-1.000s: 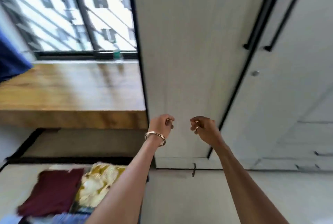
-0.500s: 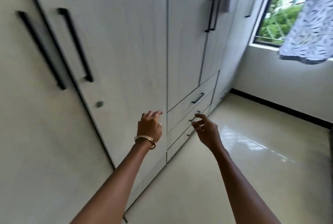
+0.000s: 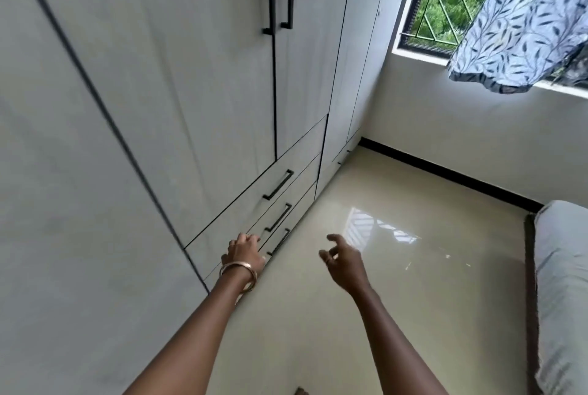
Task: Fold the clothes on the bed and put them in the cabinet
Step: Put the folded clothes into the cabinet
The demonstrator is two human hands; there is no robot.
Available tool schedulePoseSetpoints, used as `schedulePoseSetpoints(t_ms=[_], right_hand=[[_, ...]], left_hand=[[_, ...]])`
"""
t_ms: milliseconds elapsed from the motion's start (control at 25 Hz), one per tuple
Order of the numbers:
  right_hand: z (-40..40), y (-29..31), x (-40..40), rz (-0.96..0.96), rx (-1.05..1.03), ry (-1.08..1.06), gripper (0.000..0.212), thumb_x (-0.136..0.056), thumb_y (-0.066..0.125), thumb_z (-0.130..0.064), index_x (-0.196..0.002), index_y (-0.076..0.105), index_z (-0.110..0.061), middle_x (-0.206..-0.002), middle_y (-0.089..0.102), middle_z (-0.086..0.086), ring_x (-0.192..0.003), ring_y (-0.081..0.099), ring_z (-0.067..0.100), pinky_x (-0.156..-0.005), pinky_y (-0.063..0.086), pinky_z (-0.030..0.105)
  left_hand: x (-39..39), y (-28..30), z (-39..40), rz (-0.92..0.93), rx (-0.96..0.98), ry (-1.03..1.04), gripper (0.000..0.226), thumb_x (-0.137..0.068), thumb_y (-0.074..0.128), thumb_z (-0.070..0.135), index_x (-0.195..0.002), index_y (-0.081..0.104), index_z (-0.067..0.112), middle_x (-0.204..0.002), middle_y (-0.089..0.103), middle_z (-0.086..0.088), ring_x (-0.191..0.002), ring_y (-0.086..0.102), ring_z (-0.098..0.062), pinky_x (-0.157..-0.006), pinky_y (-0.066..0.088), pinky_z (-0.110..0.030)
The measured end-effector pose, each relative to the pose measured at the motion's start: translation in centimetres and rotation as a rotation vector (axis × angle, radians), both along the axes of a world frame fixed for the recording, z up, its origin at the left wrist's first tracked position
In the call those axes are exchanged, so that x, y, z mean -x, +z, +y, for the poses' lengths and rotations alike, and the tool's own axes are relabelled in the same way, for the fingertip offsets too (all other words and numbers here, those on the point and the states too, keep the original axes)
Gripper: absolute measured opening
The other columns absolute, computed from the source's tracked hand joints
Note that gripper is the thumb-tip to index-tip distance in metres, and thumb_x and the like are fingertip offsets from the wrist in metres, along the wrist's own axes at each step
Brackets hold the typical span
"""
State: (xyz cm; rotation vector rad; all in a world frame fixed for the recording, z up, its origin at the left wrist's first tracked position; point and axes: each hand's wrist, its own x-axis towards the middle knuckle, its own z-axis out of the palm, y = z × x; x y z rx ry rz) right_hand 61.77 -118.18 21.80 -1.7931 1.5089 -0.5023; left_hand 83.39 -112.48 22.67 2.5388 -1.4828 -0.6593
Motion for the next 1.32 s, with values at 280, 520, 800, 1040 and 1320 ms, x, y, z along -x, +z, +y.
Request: schedulePoseSetpoints(t_ms=[280,520,800,1040,1320], right_hand=[[-17.6,-3.3,-1.4,0.385,-0.067,0.382,0.038,-0.098,0.053,-0.026,-0.134,0.049,-0.017,-0.130,0.056,0.006,-0.123,0.050,0.025,-0.095,0.045,0.034],[-33.8,-8.3,-10.5,0.524,-0.006,0.737,0.053,-0.095,0.057,-0.021,-0.144,0.037,-0.014,-0.150,0.037,0.003,-0.130,0.037,0.028,-0.096,0.047,0.044],[-43.9,-10.8,-19.4,0.741,0.044,1.145,0.062,-0.093,0.054,-0.019,-0.150,0.027,-0.017,-0.156,0.029,-0.001,-0.147,0.013,0.025,-0.109,0.032,0.052],[-42.2,-12.8,-19.7,0.925,0.143,1.191,0.050,-0.095,0.052,-0.017,-0.141,0.034,-0.016,-0.146,0.040,0.002,-0.140,0.032,0.029,-0.104,0.033,0.044],[-43.2,-10.0,-13.3,0.973,-0.049,1.582,0.047,-0.096,0.051,-0.018,-0.139,0.039,-0.005,-0.143,0.043,0.013,-0.130,0.048,0.033,-0.103,0.044,0.040]], left_hand=[[-0.4,-3.2,-15.9,0.063,-0.048,0.001,0.046,-0.091,0.058,0.022,-0.135,0.046,0.018,-0.140,0.038,-0.006,-0.123,0.047,-0.027,-0.100,0.043,-0.036],[-3.7,-11.1,-29.6,0.227,-0.152,0.208,0.079,-0.088,0.061,0.018,-0.152,0.016,0.012,-0.159,0.012,-0.008,-0.135,0.040,-0.029,-0.108,0.035,-0.033],[-5.3,-13.9,-34.5,0.351,-0.337,0.423,0.077,-0.087,0.060,0.017,-0.152,0.018,0.017,-0.157,0.015,-0.008,-0.133,0.043,-0.030,-0.108,0.037,-0.036],[-3.3,-14.0,-35.0,0.286,-0.409,0.532,0.074,-0.081,0.057,0.010,-0.147,0.024,0.019,-0.154,0.021,-0.004,-0.122,0.052,-0.037,-0.101,0.044,-0.041],[4.1,-11.6,-35.3,0.277,-0.630,0.496,0.055,-0.087,0.056,0.015,-0.140,0.042,0.011,-0.143,0.045,-0.009,-0.126,0.050,-0.029,-0.103,0.045,-0.038]])
